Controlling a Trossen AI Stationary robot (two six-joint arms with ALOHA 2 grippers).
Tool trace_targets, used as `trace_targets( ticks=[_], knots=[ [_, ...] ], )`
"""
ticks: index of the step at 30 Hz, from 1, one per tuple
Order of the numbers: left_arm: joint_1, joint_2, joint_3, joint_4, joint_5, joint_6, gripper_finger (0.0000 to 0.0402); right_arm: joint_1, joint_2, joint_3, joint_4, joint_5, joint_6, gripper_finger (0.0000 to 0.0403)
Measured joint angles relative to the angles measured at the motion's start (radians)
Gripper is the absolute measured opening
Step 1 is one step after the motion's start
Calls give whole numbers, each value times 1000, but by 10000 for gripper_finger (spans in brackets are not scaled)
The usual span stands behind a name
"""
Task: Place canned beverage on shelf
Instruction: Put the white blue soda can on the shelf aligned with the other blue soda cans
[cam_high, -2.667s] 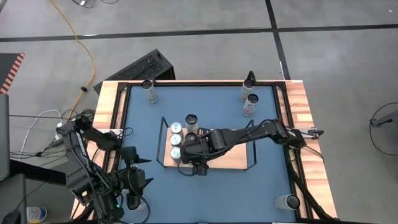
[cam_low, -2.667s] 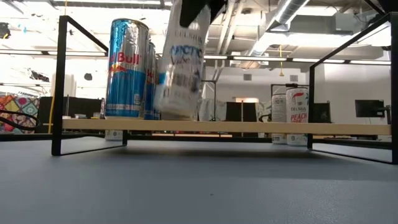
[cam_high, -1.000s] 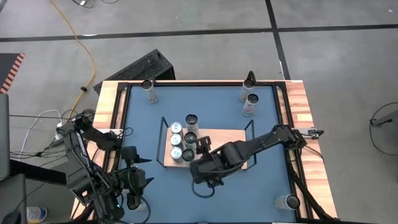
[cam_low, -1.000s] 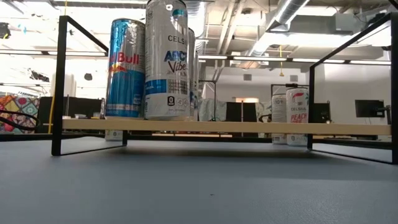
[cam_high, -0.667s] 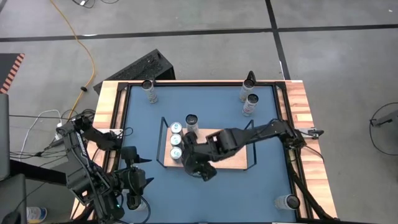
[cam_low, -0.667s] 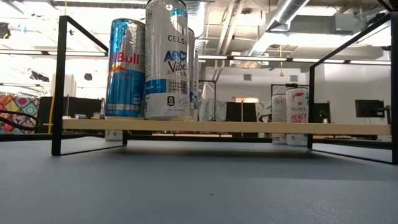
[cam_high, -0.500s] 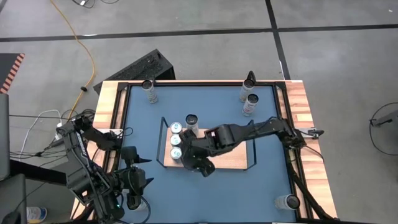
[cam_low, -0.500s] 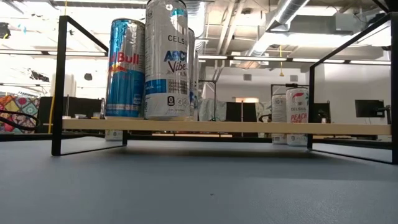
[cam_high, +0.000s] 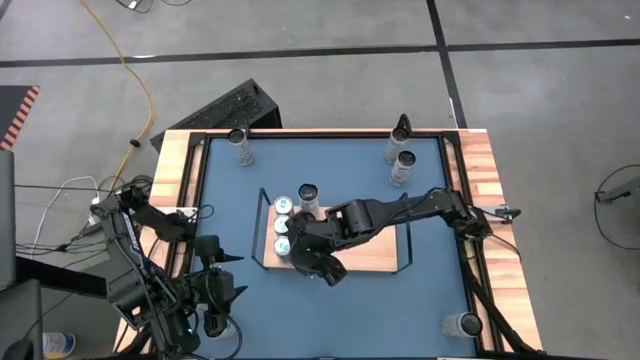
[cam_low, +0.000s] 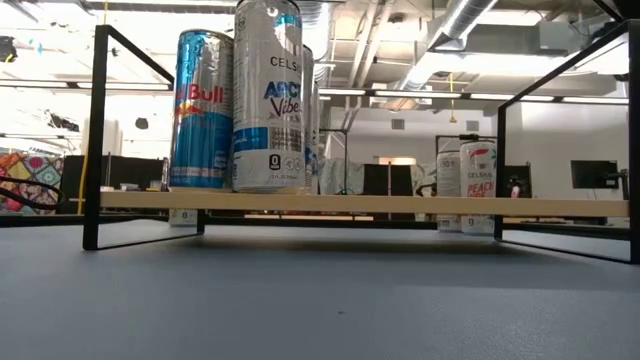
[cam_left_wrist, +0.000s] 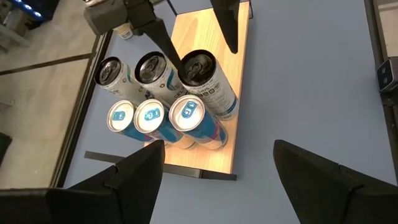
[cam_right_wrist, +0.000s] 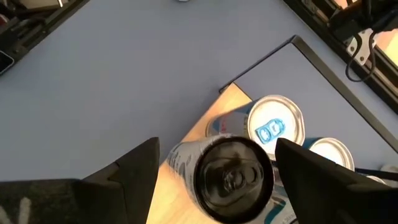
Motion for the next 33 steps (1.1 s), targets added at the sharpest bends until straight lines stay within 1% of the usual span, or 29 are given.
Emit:
trace_targets(
  ticks=[19, 27, 33],
  knots=[
    [0, 0, 0, 0, 0, -18, 286, -15, 37, 0, -5, -2, -35, 302],
    [0, 0, 0, 1, 0, -19, 286, -23, 51, 1, -30, 4, -11, 302],
    [0, 0, 0, 1, 0, -24, 286, -26, 56, 0, -43, 7, 74, 302]
  ],
)
